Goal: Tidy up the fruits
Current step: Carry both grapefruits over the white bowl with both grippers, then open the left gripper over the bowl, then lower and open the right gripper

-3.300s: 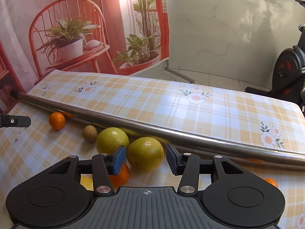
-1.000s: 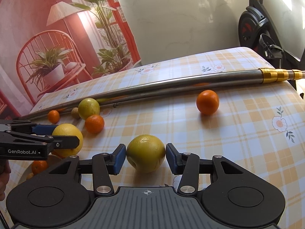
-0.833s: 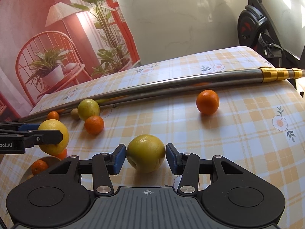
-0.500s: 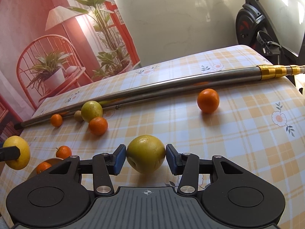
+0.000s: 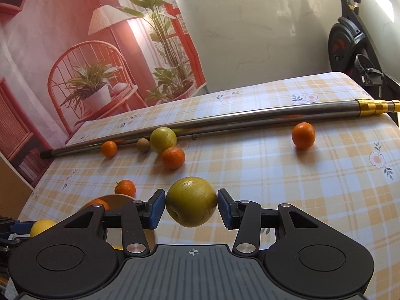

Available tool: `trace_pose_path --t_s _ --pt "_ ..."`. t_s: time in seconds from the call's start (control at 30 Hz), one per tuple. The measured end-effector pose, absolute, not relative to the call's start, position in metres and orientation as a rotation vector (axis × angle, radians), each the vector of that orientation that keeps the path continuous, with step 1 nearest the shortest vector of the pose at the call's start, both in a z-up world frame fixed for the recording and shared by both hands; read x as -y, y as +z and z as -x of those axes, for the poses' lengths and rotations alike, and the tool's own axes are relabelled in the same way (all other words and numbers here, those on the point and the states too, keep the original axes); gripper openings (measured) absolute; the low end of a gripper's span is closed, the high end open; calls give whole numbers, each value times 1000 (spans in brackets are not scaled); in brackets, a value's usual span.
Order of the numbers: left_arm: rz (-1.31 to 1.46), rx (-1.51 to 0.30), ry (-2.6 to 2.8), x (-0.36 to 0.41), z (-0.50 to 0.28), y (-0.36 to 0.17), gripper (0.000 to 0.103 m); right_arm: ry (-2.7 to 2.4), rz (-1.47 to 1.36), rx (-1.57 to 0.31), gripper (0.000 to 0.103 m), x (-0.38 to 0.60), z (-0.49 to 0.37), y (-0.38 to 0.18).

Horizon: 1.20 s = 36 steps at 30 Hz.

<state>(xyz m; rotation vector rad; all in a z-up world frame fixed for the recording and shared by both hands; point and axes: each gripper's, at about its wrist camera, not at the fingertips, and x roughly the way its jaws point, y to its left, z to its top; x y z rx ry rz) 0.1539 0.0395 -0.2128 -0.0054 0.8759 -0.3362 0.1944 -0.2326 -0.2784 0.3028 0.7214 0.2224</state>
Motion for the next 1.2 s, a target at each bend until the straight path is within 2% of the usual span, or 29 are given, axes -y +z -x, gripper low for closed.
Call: trace_pose_path --t_s 0.7,1.2 --pt "-135 -841 -321 -35 -147 -239 64 271 -226 -737 42 200 -179 -268" --pt "87 -800 -302 -65 -149 -226 65 387 -119 -777 42 159 -202 -270"
